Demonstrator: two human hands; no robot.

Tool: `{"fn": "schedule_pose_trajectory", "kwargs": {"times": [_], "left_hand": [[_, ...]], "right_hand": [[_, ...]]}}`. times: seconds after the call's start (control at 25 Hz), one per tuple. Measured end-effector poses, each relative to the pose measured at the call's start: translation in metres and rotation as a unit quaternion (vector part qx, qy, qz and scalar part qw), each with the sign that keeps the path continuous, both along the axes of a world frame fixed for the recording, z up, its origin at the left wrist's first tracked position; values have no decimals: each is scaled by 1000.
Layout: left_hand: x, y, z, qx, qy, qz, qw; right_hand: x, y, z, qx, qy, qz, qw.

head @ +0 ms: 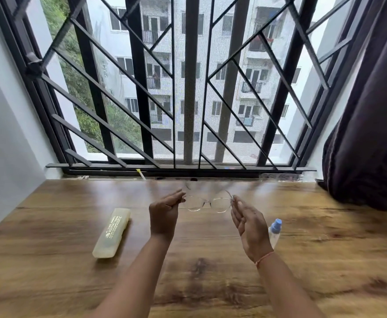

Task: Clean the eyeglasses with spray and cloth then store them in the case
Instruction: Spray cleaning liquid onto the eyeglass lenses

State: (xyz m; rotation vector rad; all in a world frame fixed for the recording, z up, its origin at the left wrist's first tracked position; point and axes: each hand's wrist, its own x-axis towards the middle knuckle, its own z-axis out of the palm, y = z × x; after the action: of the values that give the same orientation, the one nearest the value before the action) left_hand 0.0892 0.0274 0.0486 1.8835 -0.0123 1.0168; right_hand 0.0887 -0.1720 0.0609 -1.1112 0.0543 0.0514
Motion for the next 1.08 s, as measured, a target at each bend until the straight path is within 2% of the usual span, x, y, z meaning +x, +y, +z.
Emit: {"fn": "schedule_pose_trajectory", "kwargs": {"times": [0.16,0.52,0.8,1.08], "left_hand": [[-4,-1,-39,3,72,-6,997],[-17,1,-86,10,151,-45,987],[-18,0,-90,46,171,-40,983],[-20,0,-88,67,147,-42,986]], "right_hand": [[-4,-4,-38,-42,40,3,998],[-11,-9,-78,-17,91,-6,996],[-10,-7,-81,-22,109,-5,994],[-9,-7,-86,-37,107,-17,993]]}}
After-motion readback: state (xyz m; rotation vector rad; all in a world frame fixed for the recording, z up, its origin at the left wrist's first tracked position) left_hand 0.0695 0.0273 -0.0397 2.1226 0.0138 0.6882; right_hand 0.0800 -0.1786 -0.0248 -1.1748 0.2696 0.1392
